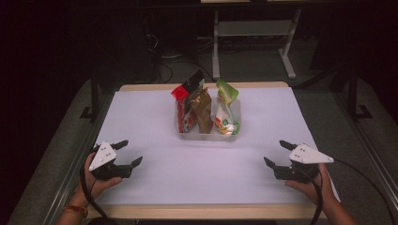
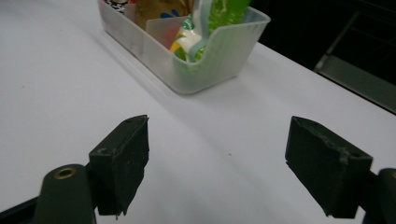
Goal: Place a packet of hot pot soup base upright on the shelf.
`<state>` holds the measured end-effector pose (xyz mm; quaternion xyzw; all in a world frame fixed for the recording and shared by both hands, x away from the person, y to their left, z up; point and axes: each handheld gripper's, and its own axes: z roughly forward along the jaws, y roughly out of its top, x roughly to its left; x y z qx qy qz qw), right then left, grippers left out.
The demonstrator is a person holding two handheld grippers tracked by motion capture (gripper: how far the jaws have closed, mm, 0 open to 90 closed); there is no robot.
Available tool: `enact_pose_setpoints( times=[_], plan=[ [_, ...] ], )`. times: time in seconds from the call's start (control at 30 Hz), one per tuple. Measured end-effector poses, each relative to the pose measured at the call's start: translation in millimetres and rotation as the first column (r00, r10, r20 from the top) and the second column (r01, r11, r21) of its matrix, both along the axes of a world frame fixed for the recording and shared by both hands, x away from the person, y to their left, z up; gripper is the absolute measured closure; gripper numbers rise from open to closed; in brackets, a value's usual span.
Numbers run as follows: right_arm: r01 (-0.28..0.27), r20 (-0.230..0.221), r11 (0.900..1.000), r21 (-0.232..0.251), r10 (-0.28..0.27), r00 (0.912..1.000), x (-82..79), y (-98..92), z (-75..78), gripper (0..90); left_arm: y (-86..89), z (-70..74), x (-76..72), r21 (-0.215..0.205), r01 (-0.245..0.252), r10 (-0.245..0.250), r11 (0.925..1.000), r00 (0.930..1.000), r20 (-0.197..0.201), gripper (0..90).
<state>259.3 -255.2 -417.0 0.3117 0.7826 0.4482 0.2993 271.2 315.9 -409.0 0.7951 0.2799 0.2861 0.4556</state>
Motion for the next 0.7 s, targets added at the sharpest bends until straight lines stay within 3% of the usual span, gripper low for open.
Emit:
enact_pose_setpoints(
  times=[0.13, 0.27, 0.4, 0.53, 0.63, 0.7],
  plan=[
    [0.025, 0.004, 1.000, 0.007, -0.025, 0.9997, -4.6, -8.2, 0.8, 20.9, 8.5, -4.9, -5.8, 0.021, -0.027, 0.027, 0.9994, 0.9996, -0.004, 21.6],
    [0.051, -0.003, 0.999, 0.016, -0.051, 0.9987, -7.6, -12.6, -0.6, 21.1, 20.1, -8.0, -13.5, 0.000, -0.055, 0.055, 0.9985, 0.9983, -0.018, 21.6],
    [0.066, -0.019, 0.997, 0.037, -0.066, 0.9977, -12.5, -14.0, -1.8, 21.0, 30.5, -9.9, -21.9, 0.004, -0.067, 0.067, 0.9977, 0.9972, -0.033, 21.3],
    [0.078, -0.021, 0.996, 0.049, -0.077, 0.9968, -20.1, -15.6, -2.7, 20.7, 39.9, -14.5, -32.0, -0.054, -0.085, 0.083, 0.9950, 0.9962, -0.027, 20.9],
    [0.078, -0.023, 0.993, 0.091, -0.076, 0.9968, -24.4, -20.5, -4.3, 20.0, 44.9, -18.9, -35.7, -0.086, -0.087, 0.086, 0.9925, 0.9962, -0.019, 20.9],
    [0.085, -0.012, 0.989, 0.122, -0.084, 0.9964, -27.1, -23.9, -6.3, 19.2, 47.4, -24.0, -36.0, -0.119, -0.085, 0.082, 0.9892, 0.9960, -0.037, 20.9]
  ],
)
